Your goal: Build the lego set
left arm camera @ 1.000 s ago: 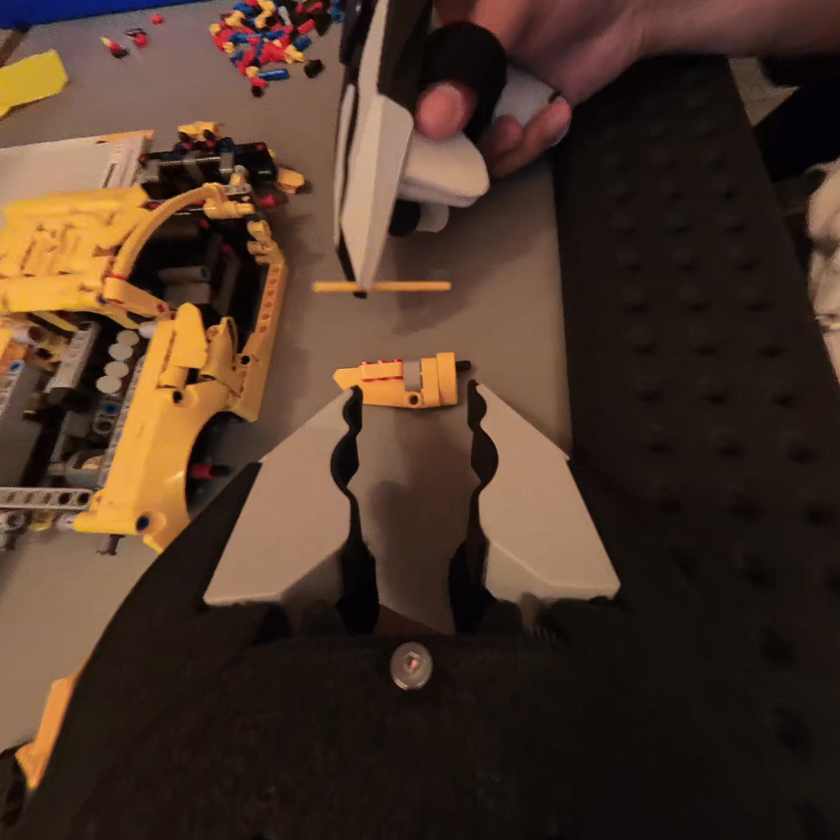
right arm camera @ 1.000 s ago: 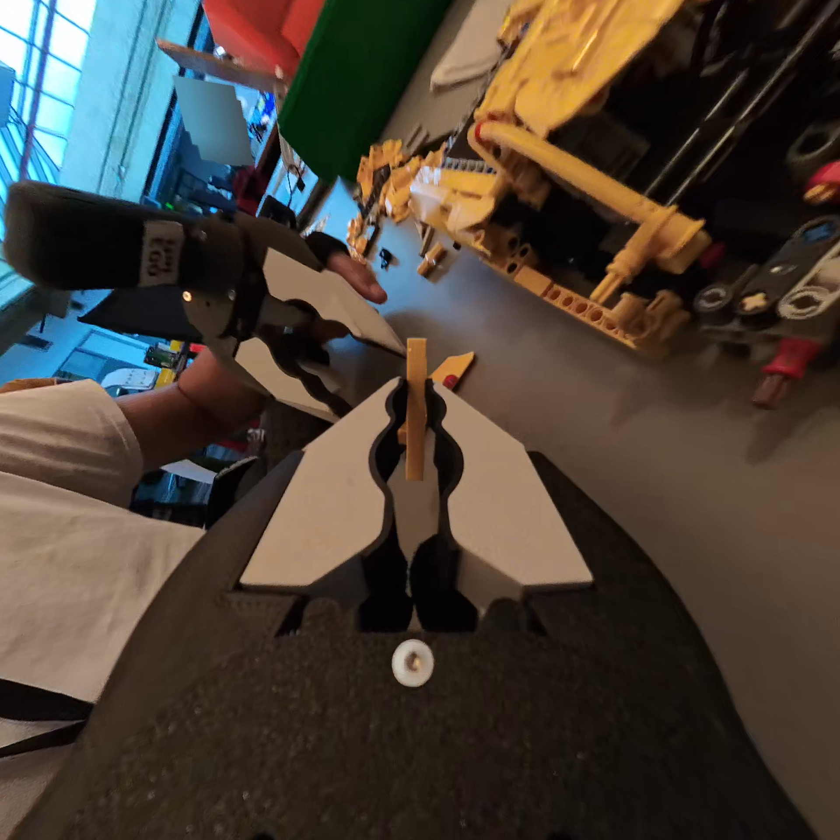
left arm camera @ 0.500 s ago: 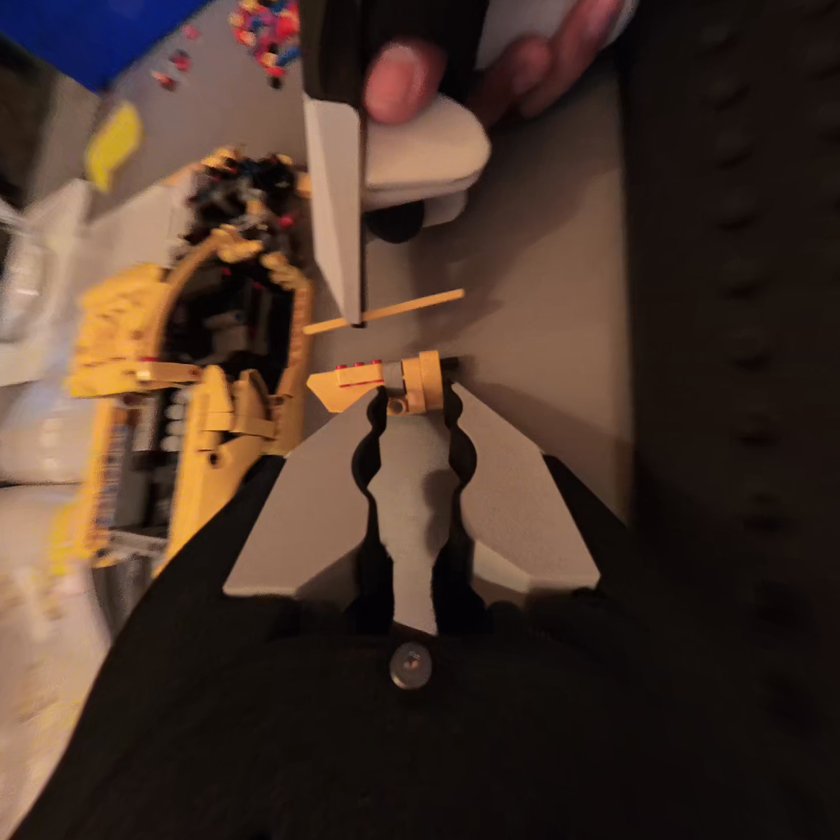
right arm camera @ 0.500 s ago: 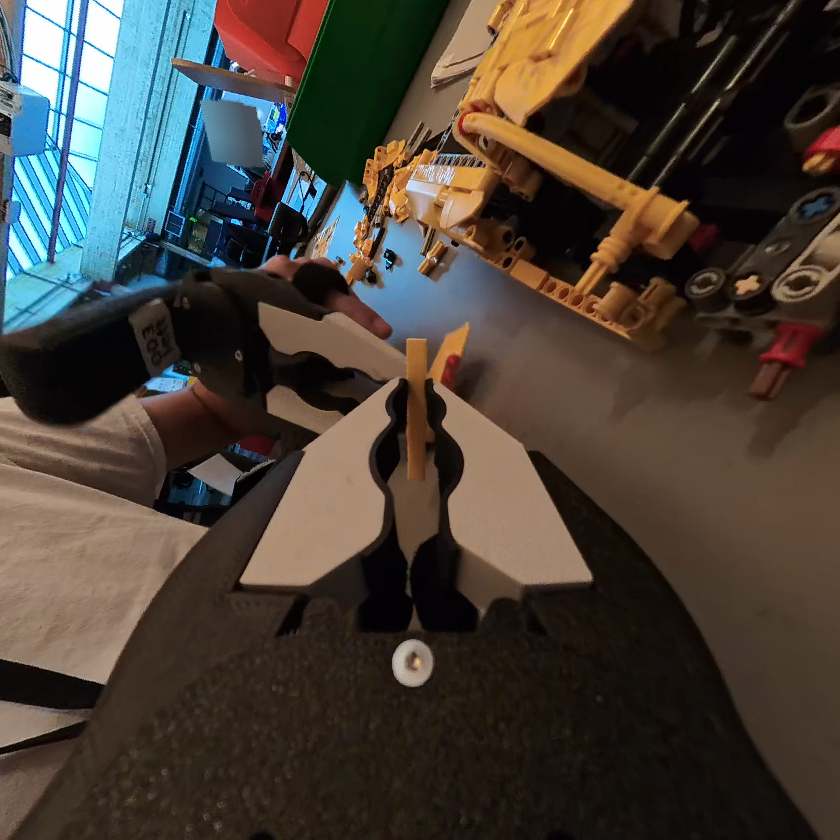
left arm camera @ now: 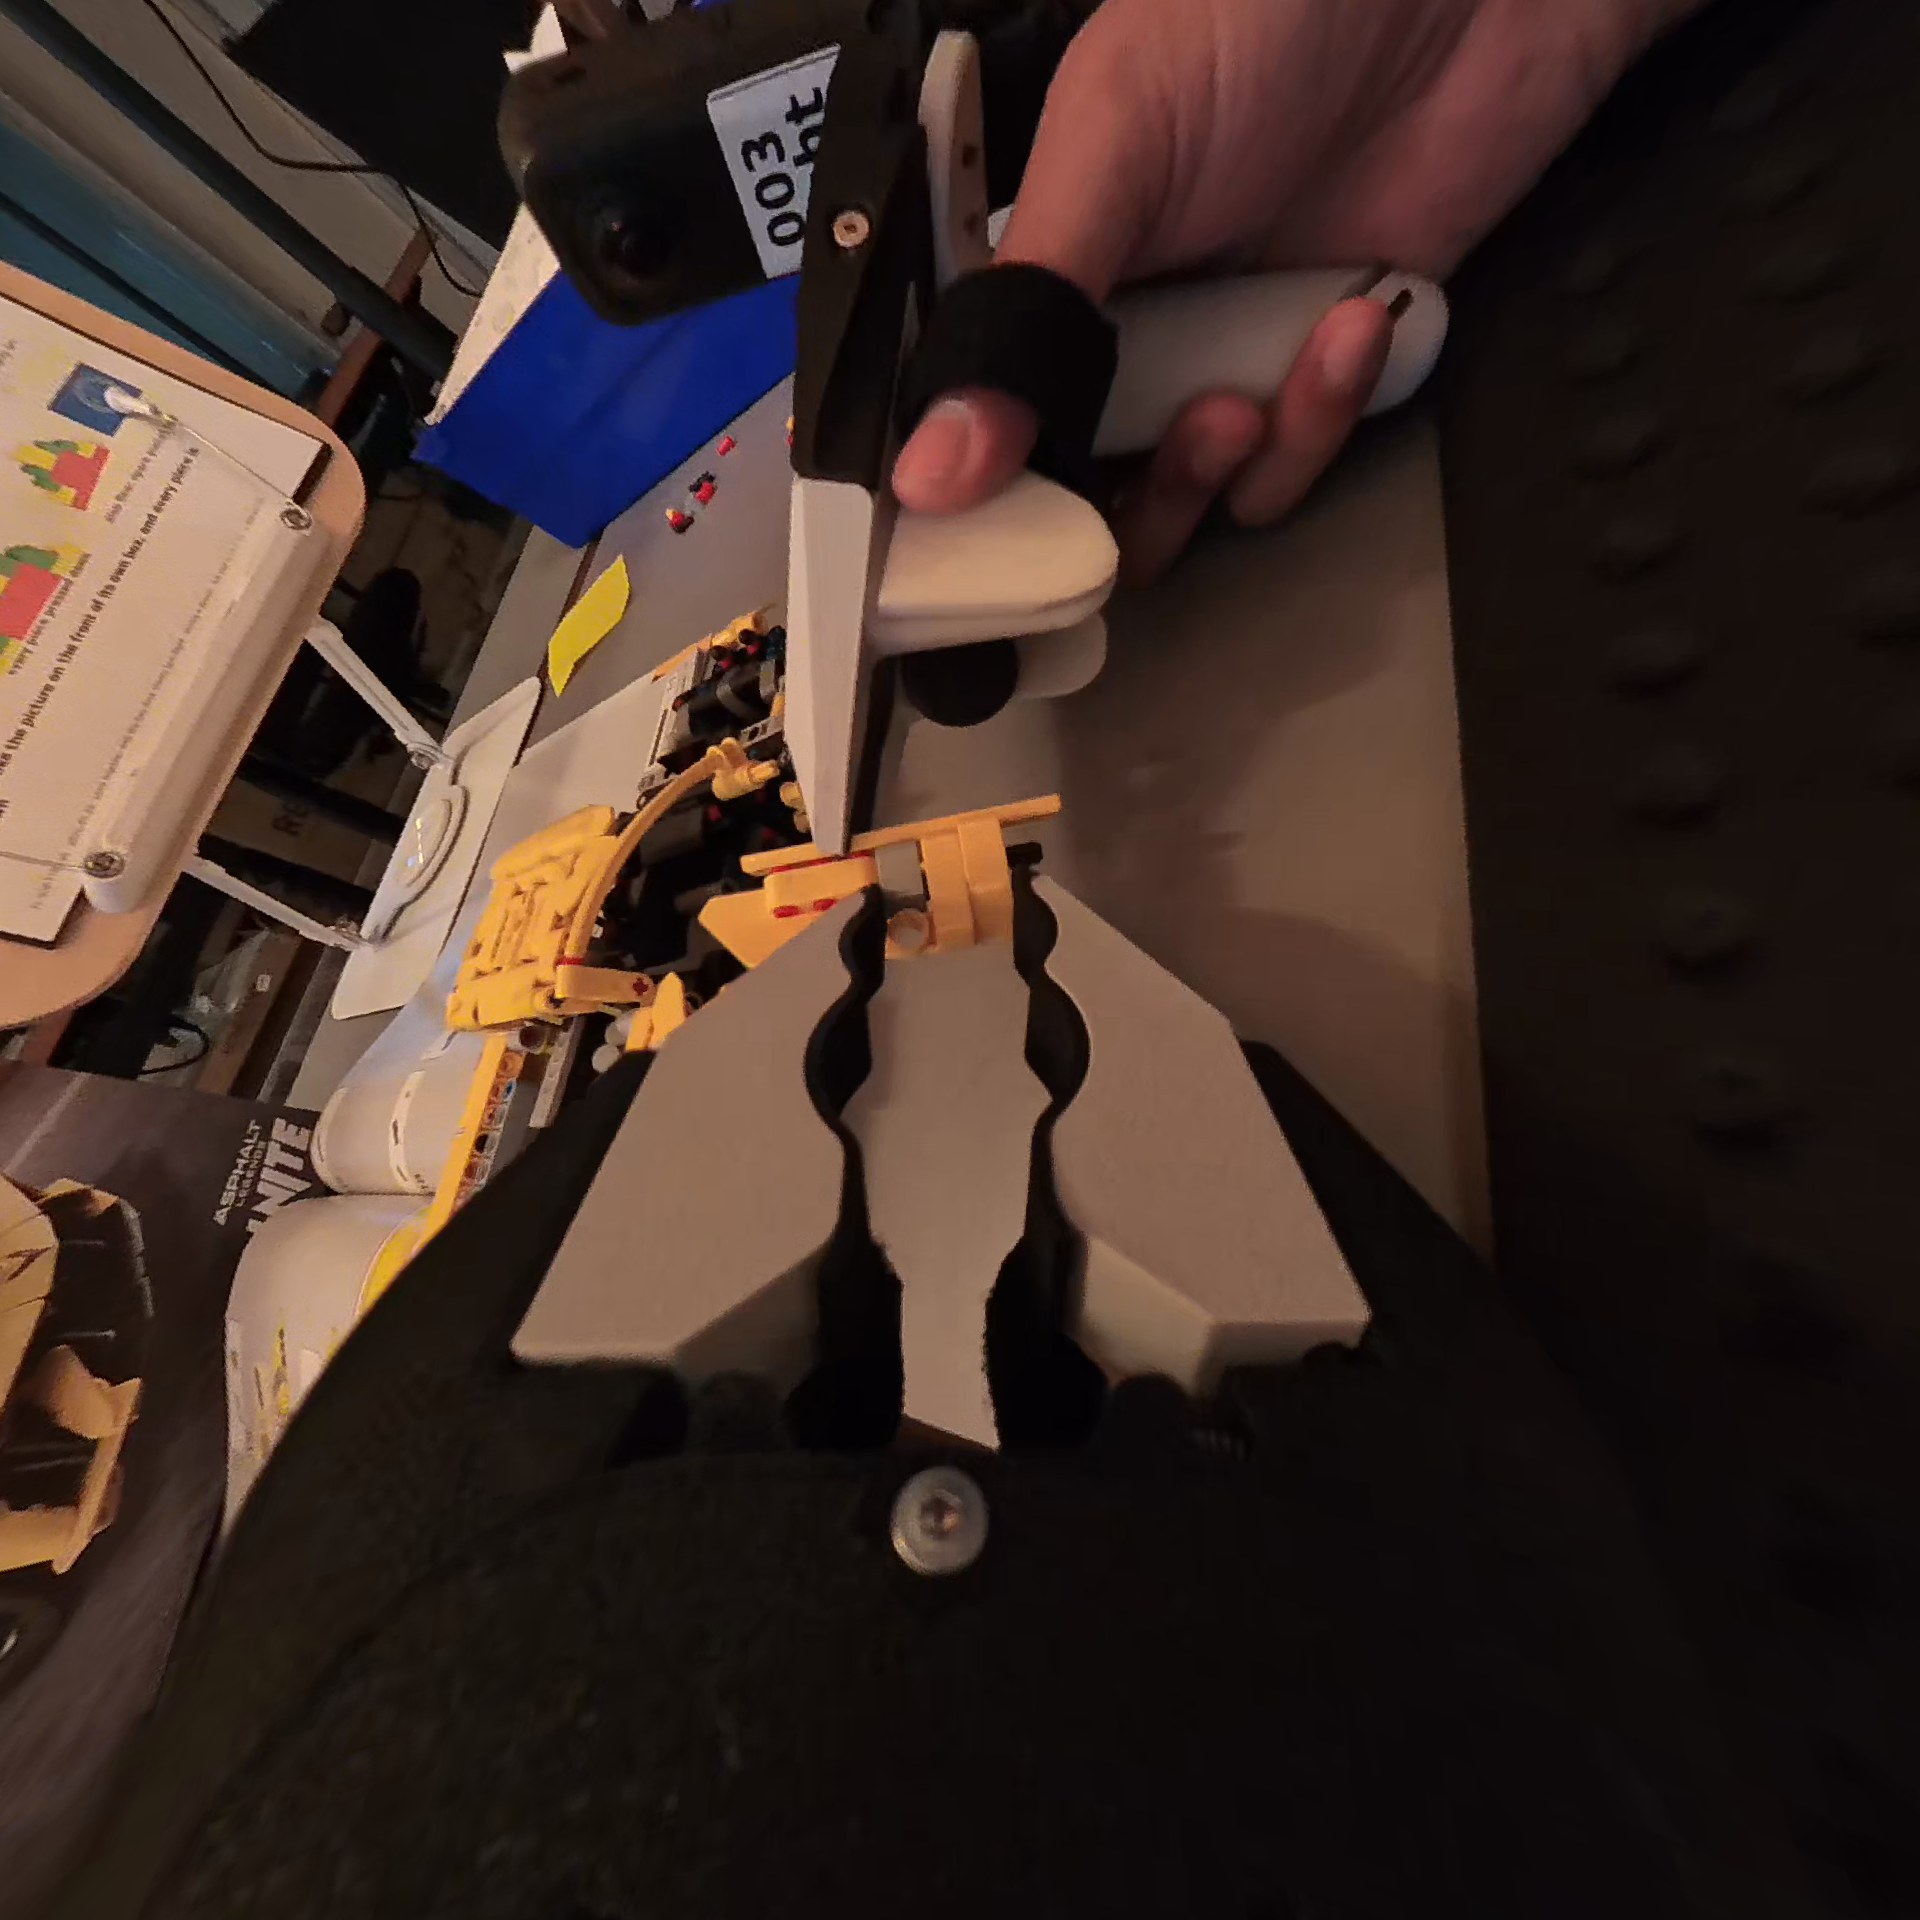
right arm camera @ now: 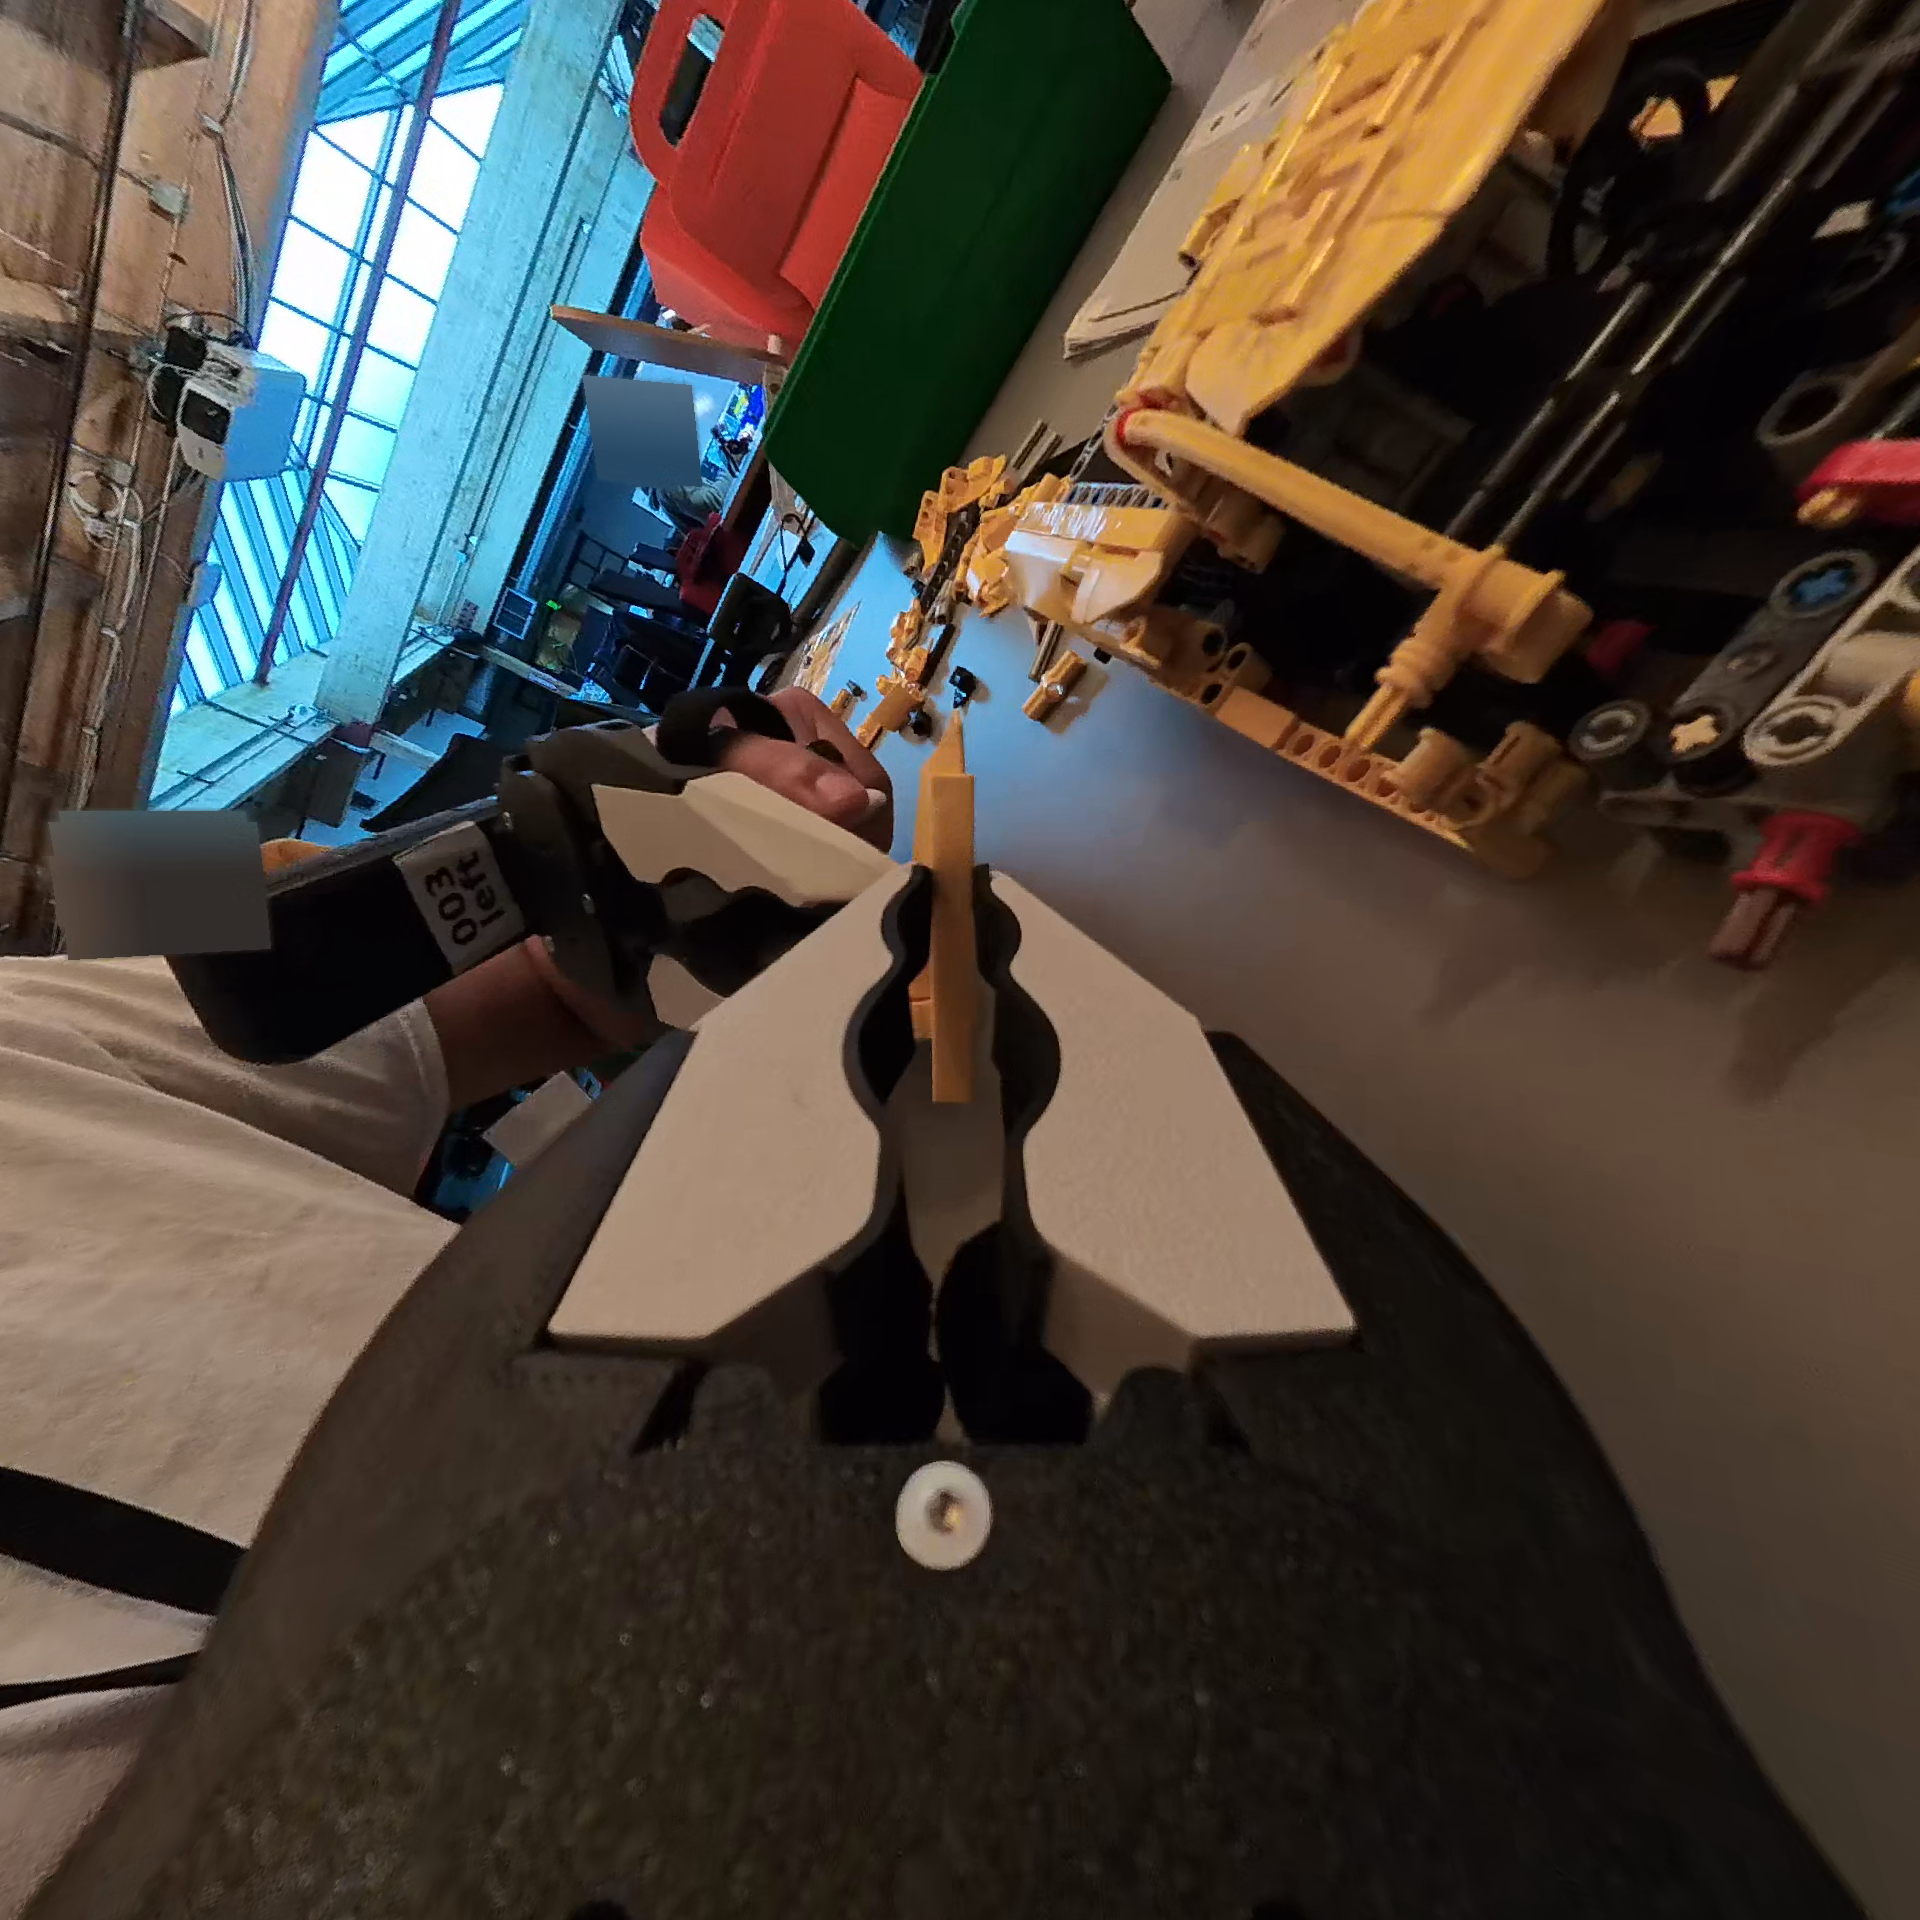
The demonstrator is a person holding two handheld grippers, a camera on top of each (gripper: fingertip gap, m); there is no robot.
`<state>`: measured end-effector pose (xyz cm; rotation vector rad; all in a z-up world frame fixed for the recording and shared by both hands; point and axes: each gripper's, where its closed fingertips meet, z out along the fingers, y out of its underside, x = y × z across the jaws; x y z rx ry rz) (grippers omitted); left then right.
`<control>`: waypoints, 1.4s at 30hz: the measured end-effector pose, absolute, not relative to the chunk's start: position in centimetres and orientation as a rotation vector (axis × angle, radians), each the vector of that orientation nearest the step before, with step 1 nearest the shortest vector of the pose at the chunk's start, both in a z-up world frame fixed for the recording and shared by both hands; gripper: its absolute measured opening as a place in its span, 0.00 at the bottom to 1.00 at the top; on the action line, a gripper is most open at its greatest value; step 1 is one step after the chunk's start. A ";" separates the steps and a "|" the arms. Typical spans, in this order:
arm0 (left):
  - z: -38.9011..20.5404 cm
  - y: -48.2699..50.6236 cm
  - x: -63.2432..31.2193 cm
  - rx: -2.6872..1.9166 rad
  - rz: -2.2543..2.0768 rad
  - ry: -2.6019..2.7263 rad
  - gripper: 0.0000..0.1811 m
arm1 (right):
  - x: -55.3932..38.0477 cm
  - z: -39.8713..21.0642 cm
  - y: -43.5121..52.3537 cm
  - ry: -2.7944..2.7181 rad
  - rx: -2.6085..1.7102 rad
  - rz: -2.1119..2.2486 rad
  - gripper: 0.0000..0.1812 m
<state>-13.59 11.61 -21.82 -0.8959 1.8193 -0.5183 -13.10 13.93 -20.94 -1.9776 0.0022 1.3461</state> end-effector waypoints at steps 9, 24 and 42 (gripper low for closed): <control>-18.3 9.1 -14.7 -0.814 -0.770 1.735 0.13 | -14.5 -18.1 11.8 -0.089 -1.828 1.796 0.03; -13.9 7.2 -15.9 -0.745 -0.984 1.613 0.14 | -15.6 -13.8 10.0 -0.255 -1.574 1.925 0.03; -16.8 4.8 -15.7 -0.586 -0.855 1.813 0.08 | -17.7 -16.3 8.7 -0.331 -1.773 1.972 0.03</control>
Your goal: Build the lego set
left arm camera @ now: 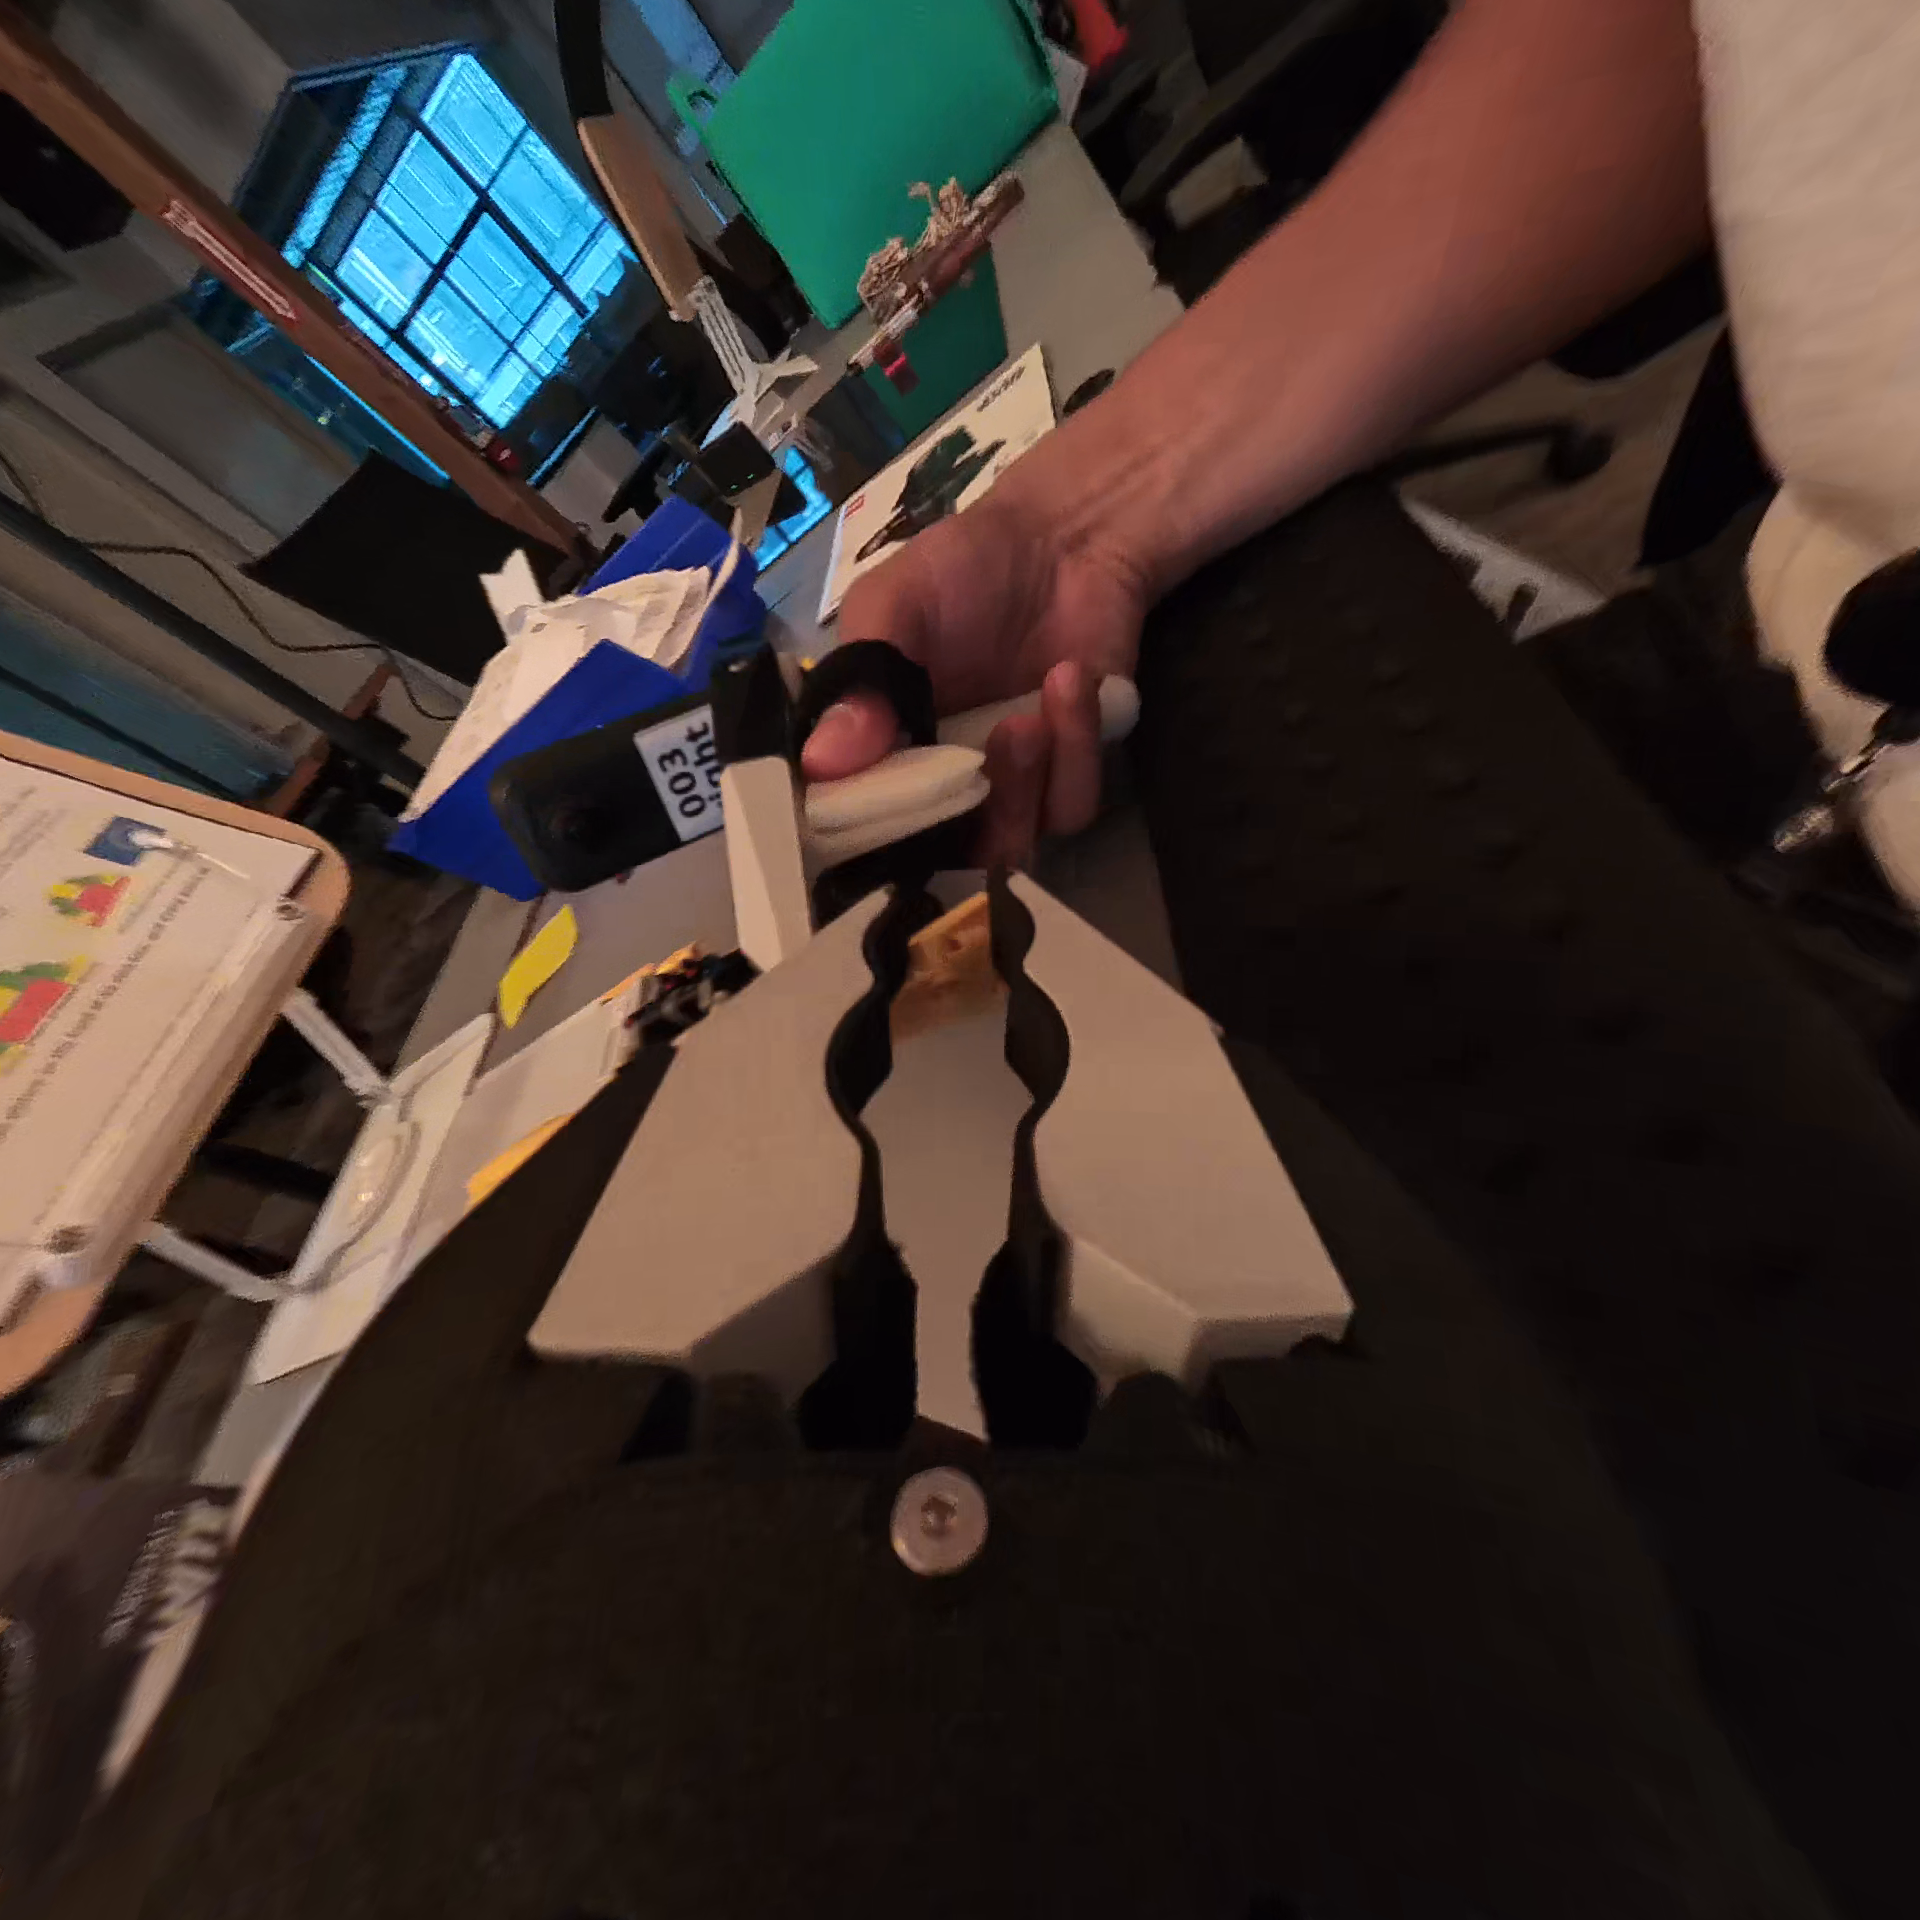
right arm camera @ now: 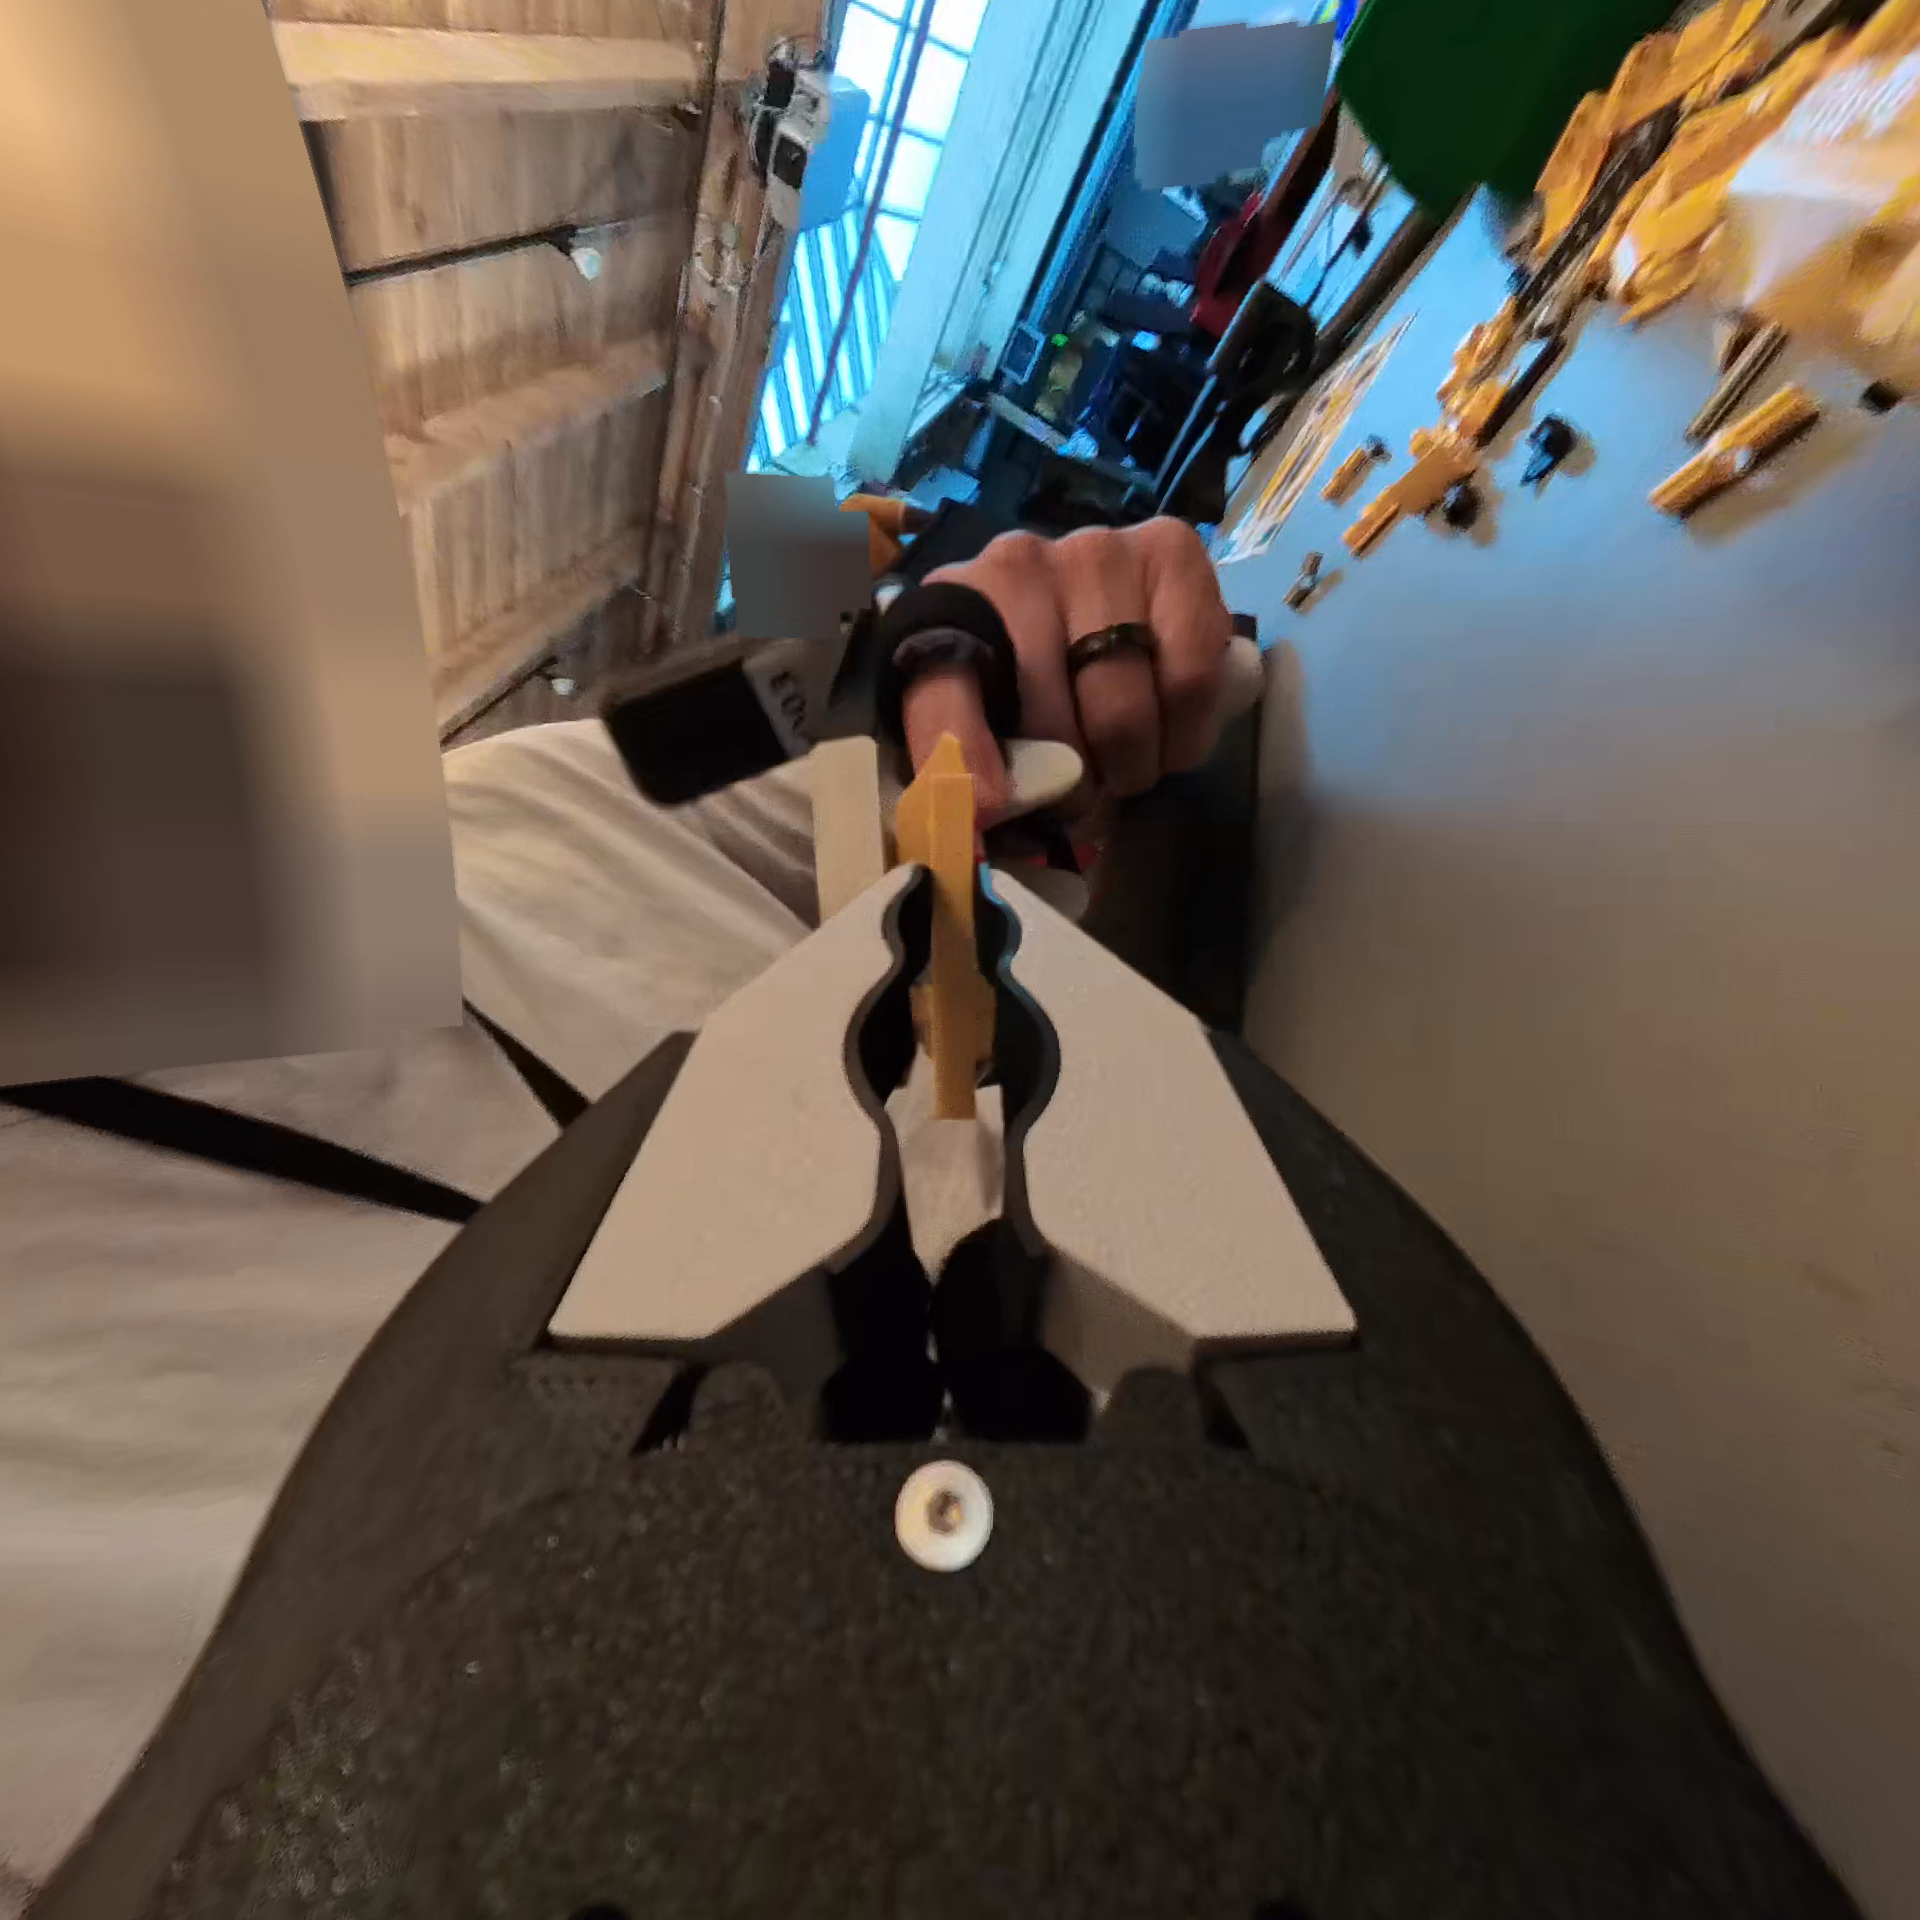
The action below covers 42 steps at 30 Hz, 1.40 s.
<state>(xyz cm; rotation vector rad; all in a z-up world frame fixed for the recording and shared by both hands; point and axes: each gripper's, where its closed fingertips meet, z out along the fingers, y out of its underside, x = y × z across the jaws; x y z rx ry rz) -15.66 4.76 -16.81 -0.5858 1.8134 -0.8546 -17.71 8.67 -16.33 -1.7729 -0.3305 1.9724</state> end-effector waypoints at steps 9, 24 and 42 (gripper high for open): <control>-19.6 6.4 -16.0 -0.636 -0.777 1.878 0.08 | -16.5 -18.7 10.3 -0.317 -1.923 1.699 0.03; -24.6 9.4 -18.5 -1.230 -0.982 2.075 0.15 | -13.5 -25.5 12.0 -0.530 -2.254 0.871 0.03; -23.8 15.5 -21.7 -2.207 -1.130 1.401 0.12 | -15.6 -24.9 11.7 -0.841 -2.180 0.526 0.15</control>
